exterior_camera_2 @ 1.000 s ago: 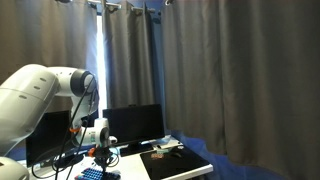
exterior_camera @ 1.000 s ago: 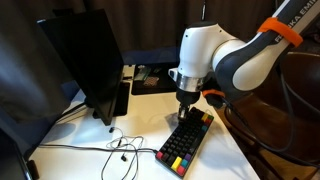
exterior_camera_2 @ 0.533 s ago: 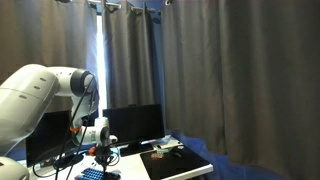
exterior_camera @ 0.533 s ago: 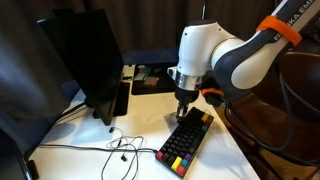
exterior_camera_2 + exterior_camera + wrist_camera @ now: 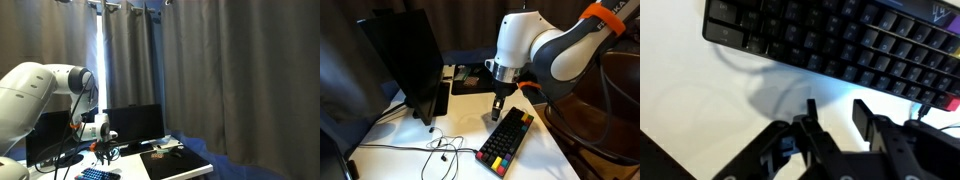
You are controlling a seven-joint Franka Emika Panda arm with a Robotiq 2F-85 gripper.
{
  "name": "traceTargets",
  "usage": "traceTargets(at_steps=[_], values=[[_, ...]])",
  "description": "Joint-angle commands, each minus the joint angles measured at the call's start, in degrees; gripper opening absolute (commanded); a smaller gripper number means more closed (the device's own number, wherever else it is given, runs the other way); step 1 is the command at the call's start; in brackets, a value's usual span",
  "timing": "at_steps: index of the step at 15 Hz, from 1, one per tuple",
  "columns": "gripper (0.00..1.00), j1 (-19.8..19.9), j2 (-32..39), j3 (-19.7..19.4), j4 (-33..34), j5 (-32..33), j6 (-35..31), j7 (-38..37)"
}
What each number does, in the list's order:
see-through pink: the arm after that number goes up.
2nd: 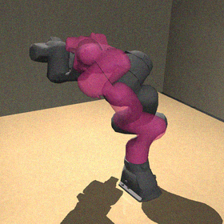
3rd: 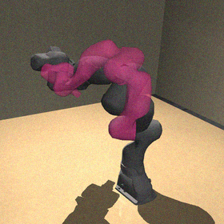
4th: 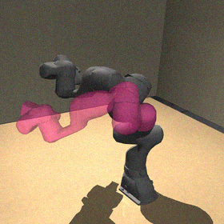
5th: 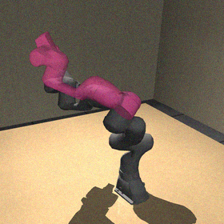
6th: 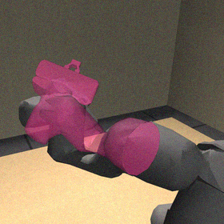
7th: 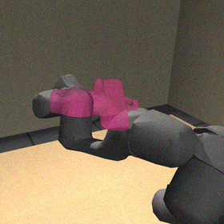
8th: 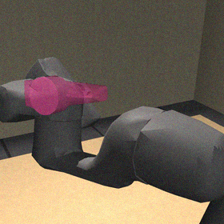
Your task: Push a black key on the keyboard
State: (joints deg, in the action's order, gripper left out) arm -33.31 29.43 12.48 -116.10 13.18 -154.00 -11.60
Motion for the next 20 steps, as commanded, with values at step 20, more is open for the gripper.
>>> traceTargets(at_steps=[20], values=[[1.00, 7.5, -24.0, 7.6, -9.3, -7.2, 11.9, 5.6]])
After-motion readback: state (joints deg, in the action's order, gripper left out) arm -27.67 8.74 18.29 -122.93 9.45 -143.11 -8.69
